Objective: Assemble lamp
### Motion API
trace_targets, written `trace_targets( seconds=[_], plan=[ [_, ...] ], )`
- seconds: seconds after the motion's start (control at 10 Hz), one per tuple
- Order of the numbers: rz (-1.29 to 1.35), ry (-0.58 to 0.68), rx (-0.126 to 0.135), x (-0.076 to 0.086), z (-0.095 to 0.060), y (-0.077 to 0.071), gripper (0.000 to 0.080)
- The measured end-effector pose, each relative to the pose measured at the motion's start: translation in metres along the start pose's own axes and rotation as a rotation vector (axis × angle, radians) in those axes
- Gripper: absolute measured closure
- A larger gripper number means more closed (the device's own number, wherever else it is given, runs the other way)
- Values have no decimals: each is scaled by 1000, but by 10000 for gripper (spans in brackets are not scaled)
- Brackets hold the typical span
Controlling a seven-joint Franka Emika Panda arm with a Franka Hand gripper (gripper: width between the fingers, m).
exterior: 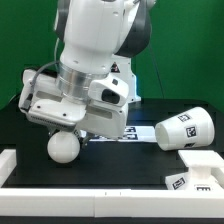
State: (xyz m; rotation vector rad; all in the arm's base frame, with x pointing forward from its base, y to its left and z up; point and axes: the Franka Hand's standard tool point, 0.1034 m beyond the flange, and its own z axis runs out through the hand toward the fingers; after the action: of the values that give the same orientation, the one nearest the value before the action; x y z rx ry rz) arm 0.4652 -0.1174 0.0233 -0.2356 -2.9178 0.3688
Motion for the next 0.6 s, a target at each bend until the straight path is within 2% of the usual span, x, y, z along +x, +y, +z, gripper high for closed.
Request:
trace_targets(
  seconds=[0.2,0.3,0.4,0.5,0.6],
  plan=[
    [4,0,0,0,0,-1,371],
    [7,1,0,0,1,-1,298],
    [8,2,0,0,1,-2,298],
    [10,2,0,0,1,-2,144],
    [12,3,0,0,1,-2,113]
  ],
)
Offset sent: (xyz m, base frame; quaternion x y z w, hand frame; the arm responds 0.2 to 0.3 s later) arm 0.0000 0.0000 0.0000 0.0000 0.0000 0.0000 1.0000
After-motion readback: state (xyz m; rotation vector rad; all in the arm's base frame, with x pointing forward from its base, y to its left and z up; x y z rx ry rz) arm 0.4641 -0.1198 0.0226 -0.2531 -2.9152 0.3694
